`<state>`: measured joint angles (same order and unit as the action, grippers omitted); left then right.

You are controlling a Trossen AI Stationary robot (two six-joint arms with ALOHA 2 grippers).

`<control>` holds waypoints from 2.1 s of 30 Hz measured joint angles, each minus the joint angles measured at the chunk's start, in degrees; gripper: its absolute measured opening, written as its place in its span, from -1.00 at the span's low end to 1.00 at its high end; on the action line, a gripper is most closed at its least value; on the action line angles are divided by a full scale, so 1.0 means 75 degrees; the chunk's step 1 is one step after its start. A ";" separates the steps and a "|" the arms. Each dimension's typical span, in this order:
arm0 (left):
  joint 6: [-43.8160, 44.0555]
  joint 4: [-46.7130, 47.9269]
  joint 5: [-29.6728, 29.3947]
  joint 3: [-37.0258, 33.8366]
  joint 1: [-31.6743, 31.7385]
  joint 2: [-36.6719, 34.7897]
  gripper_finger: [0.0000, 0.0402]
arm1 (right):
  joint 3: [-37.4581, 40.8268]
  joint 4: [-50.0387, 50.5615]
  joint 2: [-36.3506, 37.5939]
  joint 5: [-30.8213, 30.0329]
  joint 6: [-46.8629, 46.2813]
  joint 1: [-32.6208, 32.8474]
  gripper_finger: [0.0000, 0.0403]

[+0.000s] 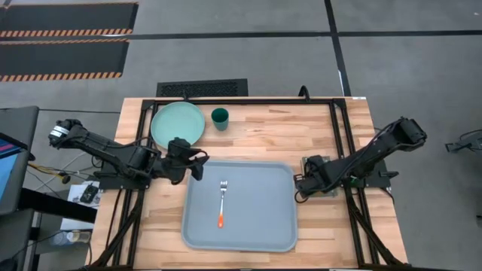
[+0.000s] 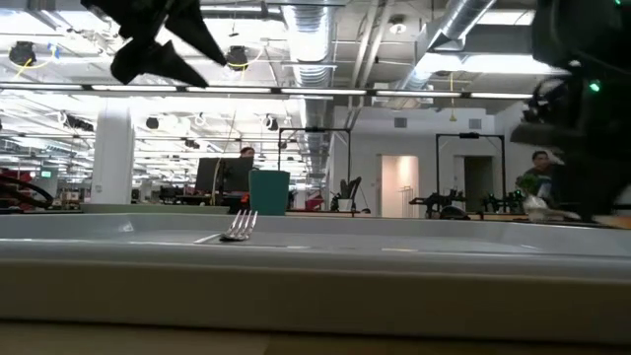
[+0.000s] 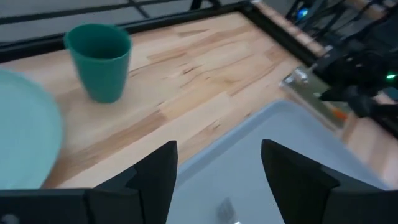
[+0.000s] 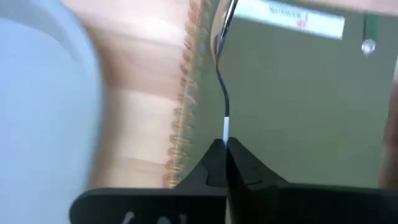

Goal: Pick and place plate/cup/fork/spoon on tray
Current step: Put the orange spoon to the left of orange fork on the blue serving tray

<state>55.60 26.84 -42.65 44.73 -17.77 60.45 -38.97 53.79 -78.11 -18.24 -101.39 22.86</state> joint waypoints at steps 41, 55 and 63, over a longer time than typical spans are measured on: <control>0.2121 -0.5092 0.5675 -0.0003 0.3380 0.1580 0.09 | -0.1619 -0.4220 -0.0006 -0.4796 1.3055 -0.0453 -0.99; 0.3587 -0.5107 0.5103 -0.0003 0.3720 0.1580 0.09 | -0.1622 -0.5652 -0.0003 -0.5021 1.6707 -0.1152 -0.99; 0.3753 -0.5104 0.4543 -0.0003 0.3720 0.1580 0.09 | -0.1641 -0.6728 -0.0275 -0.5050 1.8558 -0.1562 -0.99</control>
<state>83.74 -11.44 -8.58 44.71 10.13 72.29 -51.28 3.33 -80.16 -56.12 37.79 11.15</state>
